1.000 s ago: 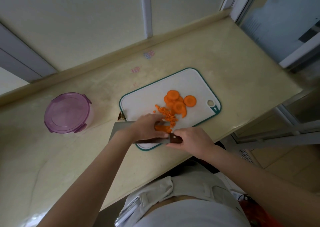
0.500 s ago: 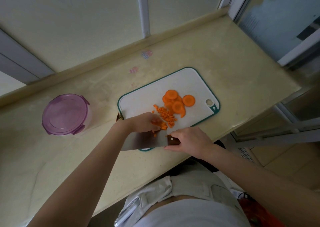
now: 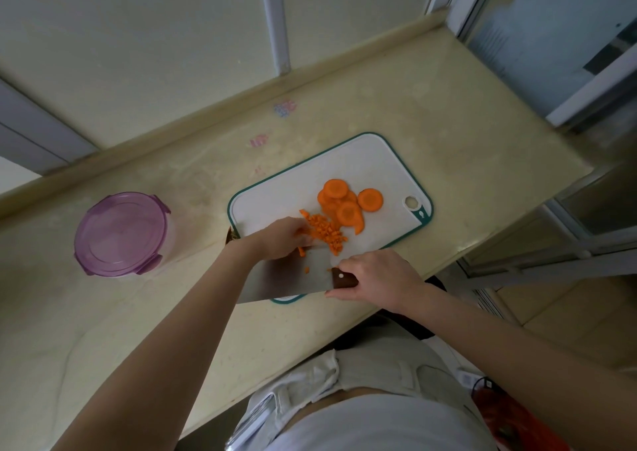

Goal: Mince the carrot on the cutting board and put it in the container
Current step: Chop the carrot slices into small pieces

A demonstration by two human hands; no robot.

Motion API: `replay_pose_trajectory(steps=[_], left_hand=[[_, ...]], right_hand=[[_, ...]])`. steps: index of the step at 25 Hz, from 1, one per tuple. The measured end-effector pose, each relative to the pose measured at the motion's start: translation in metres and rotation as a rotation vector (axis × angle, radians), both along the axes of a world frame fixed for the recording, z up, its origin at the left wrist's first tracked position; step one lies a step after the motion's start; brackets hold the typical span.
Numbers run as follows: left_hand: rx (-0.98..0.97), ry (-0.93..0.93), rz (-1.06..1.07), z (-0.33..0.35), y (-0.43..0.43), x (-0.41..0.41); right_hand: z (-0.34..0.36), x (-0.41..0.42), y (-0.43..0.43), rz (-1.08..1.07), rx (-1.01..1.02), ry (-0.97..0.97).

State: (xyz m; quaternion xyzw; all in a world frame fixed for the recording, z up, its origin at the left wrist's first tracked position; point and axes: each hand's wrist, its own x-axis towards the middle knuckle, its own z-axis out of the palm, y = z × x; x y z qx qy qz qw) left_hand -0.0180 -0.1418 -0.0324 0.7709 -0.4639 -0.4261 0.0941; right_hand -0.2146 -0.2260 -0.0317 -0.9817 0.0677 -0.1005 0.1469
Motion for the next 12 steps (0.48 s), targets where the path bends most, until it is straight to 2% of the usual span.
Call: replay_pose_trajectory(steps=[2, 5, 9, 12], left_hand=[[-0.064, -0.056, 0.099, 0.002, -0.001, 0.001], [-0.266, -0.109, 0.282, 0.017, 0.0, 0.002], [-0.505, -0.151, 0.415, 0.036, 0.009, -0.013], [-0.689, -0.275, 0.645, 0.037, 0.021, -0.032]], right_hand=[[-0.001, -0.001, -0.001, -0.025, 0.027, 0.025], [-0.005, -0.002, -0.003, -0.079, 0.059, 0.039], [-0.007, -0.001, -0.004, -0.158, 0.119, 0.079], [0.006, 0.005, -0.001, -0.265, 0.221, 0.219]])
